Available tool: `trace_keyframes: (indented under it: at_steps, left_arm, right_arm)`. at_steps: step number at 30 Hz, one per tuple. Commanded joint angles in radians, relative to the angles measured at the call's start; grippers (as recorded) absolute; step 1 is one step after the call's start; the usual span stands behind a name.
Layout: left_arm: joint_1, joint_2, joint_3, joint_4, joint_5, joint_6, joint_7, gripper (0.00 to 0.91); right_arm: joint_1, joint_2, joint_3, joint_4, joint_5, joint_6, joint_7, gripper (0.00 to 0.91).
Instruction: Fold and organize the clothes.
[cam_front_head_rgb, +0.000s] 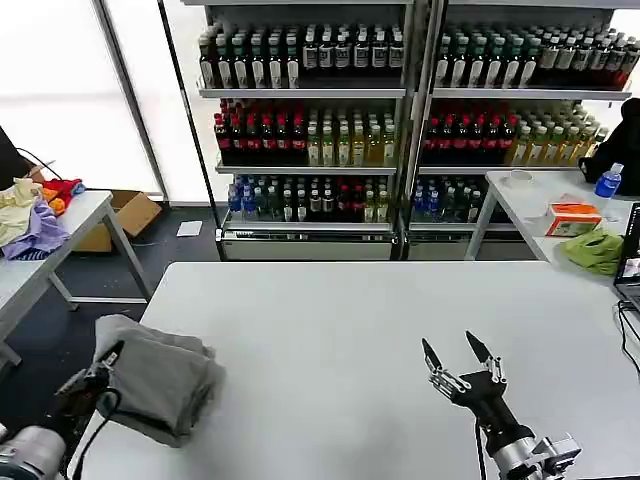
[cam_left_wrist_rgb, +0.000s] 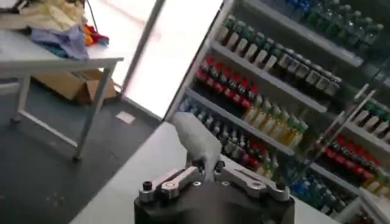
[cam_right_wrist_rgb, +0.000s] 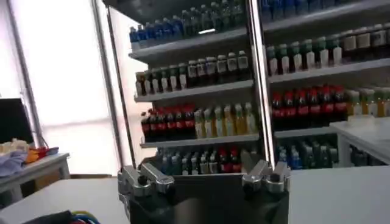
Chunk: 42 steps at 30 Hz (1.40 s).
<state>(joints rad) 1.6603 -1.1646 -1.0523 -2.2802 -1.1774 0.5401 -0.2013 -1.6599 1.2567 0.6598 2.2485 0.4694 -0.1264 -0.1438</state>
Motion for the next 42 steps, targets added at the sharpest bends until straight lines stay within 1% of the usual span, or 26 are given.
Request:
trace_keyframes:
  at_steps: [1,6,8,10,12,15,16,17,18,19,20,21,22,23,24,27,28,29,30,32,34,35,37,38,39,42]
  left_arm:
    - [0.013,0.148,-0.109,-0.018,-0.085,0.036,-0.019,0.010]
    - [0.036,0.084,0.041,-0.081,-0.017,0.032,-0.037,0.010]
    - [0.037,0.030,0.199,-0.121,0.027,0.020,-0.043,0.010]
    - [0.012,0.000,0.400,-0.153,0.077,0.012,-0.073,0.010]
    - [-0.018,-0.006,0.554,-0.155,0.116,-0.003,-0.097,0.010]
    - [-0.094,-0.021,0.844,-0.073,0.054,-0.023,-0.142,0.020]
    - [-0.119,-0.031,0.908,-0.046,0.044,-0.031,-0.144,0.020]
    - [-0.151,-0.047,0.965,0.050,0.035,-0.049,-0.144,0.010]
    - [-0.176,-0.049,0.984,0.063,0.037,-0.076,-0.143,0.020]
    - [-0.213,-0.079,1.055,0.143,0.042,-0.102,-0.142,0.020]
    - [-0.249,-0.100,1.074,0.248,0.041,-0.106,-0.143,0.010]
    - [-0.268,-0.117,1.080,0.297,0.039,-0.107,-0.147,0.020]
    - [-0.290,-0.127,1.080,0.325,0.037,-0.111,-0.148,0.071]
    - [-0.306,-0.134,1.080,0.350,0.036,-0.114,-0.153,0.383]
    - [-0.314,-0.144,1.072,0.351,0.033,-0.114,-0.170,0.907]
    - [-0.307,-0.141,1.027,0.286,0.021,-0.129,-0.173,0.907]
    - [-0.315,-0.127,1.001,0.277,0.011,-0.134,-0.152,0.907]
    - [-0.319,-0.107,0.967,0.263,0.007,-0.136,-0.126,0.907]
    - [-0.319,-0.086,0.944,0.246,0.007,-0.145,-0.107,0.907]
    - [-0.295,-0.050,0.877,0.175,0.005,-0.147,-0.042,0.907]
    - [-0.264,-0.009,0.793,0.121,-0.006,-0.133,0.002,0.907]
    - [-0.242,0.005,0.734,0.089,-0.011,-0.122,0.028,0.907]
    - [-0.210,0.010,0.675,0.017,-0.003,-0.122,0.060,0.907]
    - [-0.199,0.013,0.629,-0.013,-0.002,-0.115,0.071,0.907]
    - [-0.193,0.012,0.616,-0.033,0.000,-0.111,0.074,0.907]
    - [-0.162,0.007,0.500,-0.081,0.048,-0.106,0.078,0.907]
  right_arm:
    - [-0.030,-0.006,0.011,-0.006,0.028,0.033,-0.006,0.907]
    - [-0.027,-0.002,0.012,-0.016,0.053,0.045,-0.007,0.907]
    - [-0.024,0.008,0.006,-0.004,0.079,0.044,-0.005,0.907]
    - [-0.020,0.022,0.007,-0.004,0.067,0.045,-0.006,0.907]
    - [-0.021,0.022,0.006,-0.005,0.068,0.049,-0.007,0.907]
    - [-0.037,0.017,0.005,-0.007,0.076,0.052,-0.005,0.907]
    - [-0.042,0.016,0.008,-0.007,0.073,0.051,-0.003,0.907]
    - [-0.050,0.015,0.009,-0.005,0.073,0.049,-0.001,0.907]
    - [-0.056,0.013,0.010,-0.002,0.074,0.047,0.002,0.907]
    - [-0.068,0.011,0.012,0.003,0.073,0.035,0.009,0.907]
    - [-0.076,0.008,0.015,0.009,0.072,0.024,0.015,0.907]
    - [-0.086,0.005,0.015,0.016,0.068,0.014,0.024,0.907]
    - [-0.098,0.001,0.014,0.024,0.061,-0.001,0.034,0.907]
    - [-0.111,-0.001,0.010,0.033,0.046,-0.029,0.047,0.907]
    - [-0.120,-0.003,0.001,0.040,0.035,-0.065,0.061,0.907]
    - [-0.140,-0.012,-0.040,0.062,-0.002,-0.131,0.098,0.907]
    - [-0.115,-0.022,-0.080,0.067,0.026,-0.180,0.125,0.907]
    - [-0.090,-0.030,-0.107,0.074,0.046,-0.257,0.146,0.907]
    - [-0.069,-0.037,-0.134,0.077,0.061,-0.292,0.165,0.907]
    - [-0.046,-0.074,-0.186,0.088,0.084,-0.328,0.167,0.907]
    - [0.005,-0.106,-0.257,0.073,0.134,-0.385,0.190,0.907]
    - [0.056,-0.130,-0.310,0.053,0.150,-0.402,0.200,0.907]
    - [0.081,-0.151,-0.356,0.033,0.151,-0.396,0.199,0.907]
    - [0.125,-0.178,-0.400,0.004,0.165,-0.398,0.210,0.907]
    - [0.145,-0.185,-0.431,-0.008,0.168,-0.400,0.221,0.907]
    - [0.195,-0.190,-0.494,-0.043,0.195,-0.396,0.253,0.907]
